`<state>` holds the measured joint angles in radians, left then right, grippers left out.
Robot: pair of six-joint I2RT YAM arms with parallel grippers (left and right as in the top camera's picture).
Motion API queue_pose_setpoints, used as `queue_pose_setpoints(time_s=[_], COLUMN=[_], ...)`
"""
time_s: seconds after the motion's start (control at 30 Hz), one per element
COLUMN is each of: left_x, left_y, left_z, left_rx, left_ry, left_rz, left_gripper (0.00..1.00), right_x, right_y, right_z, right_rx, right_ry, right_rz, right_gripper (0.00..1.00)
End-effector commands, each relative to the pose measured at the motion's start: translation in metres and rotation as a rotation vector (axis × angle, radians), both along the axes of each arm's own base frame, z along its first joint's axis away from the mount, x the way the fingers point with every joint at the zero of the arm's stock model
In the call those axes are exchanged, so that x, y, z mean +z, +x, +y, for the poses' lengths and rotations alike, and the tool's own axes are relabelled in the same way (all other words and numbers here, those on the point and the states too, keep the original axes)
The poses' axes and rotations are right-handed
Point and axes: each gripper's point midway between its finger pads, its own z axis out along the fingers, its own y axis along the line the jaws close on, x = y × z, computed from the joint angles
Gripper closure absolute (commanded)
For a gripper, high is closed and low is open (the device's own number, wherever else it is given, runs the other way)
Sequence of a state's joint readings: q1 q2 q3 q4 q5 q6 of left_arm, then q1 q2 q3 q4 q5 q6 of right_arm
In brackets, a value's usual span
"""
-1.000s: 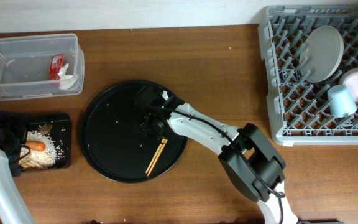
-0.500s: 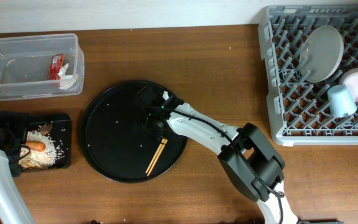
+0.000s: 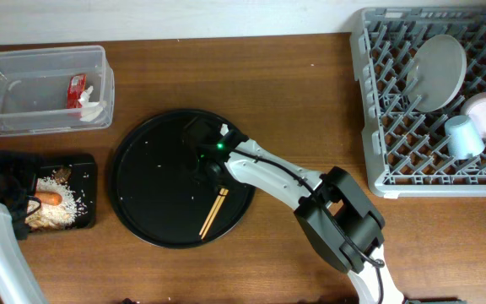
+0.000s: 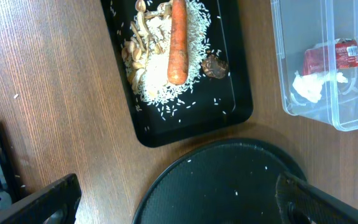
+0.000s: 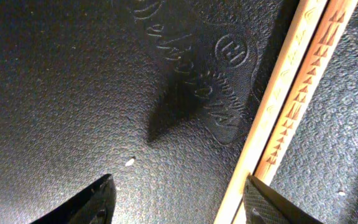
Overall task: Sort waste into correct bins and load items into the dishwasher rack
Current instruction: 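Lower the right gripper and pinch one chopstick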
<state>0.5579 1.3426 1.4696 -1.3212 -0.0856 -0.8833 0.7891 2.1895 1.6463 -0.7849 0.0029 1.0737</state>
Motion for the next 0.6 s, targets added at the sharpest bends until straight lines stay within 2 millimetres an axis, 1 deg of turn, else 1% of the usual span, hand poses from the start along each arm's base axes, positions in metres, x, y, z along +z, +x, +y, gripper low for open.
queue_pose_setpoints(time_s=[0.0, 0.03, 0.17, 0.23, 0.3, 0.37, 0.57], left_x=[0.0022, 0.0022, 0.0022, 0.0022, 0.0022, 0.0022, 0.0022], left_y=[-0.002, -0.002, -0.002, -0.002, -0.002, -0.002, -0.002], left_z=[0.0014, 0.0014, 0.0015, 0.0014, 0.0014, 0.0014, 0.0014], left_rx=[0.015, 0.015, 0.016, 0.015, 0.015, 0.015, 0.015], left_ry=[0.007, 0.007, 0.008, 0.007, 0.007, 0.007, 0.007], left_rz=[-0.005, -0.005, -0.005, -0.005, -0.005, -0.005, -0.005], left_gripper=[0.01, 0.01, 0.01, 0.01, 0.01, 0.01, 0.01], right_x=[-0.0366, -0.0366, -0.0365, -0.0363, -0.0358, -0.0358, -0.0353], right_y=[-0.0071, -0.0073, -0.0078, -0.0084, -0.0085, -0.0093, -0.0071], right_z=[-0.0292, -0.0291, -0.0282, -0.0274, -0.0271, -0.0259, -0.0271], right_rx=[-0.022, -0.022, -0.019, -0.014, -0.009, -0.006, -0.012], right_ry=[-0.149, -0.15, -0.153, -0.161, -0.176, -0.175, -0.185], right_rz=[0.034, 0.034, 0.03, 0.021, 0.005, 0.003, -0.011], right_gripper=[0.34, 0.34, 0.43, 0.44, 0.49, 0.49, 0.59])
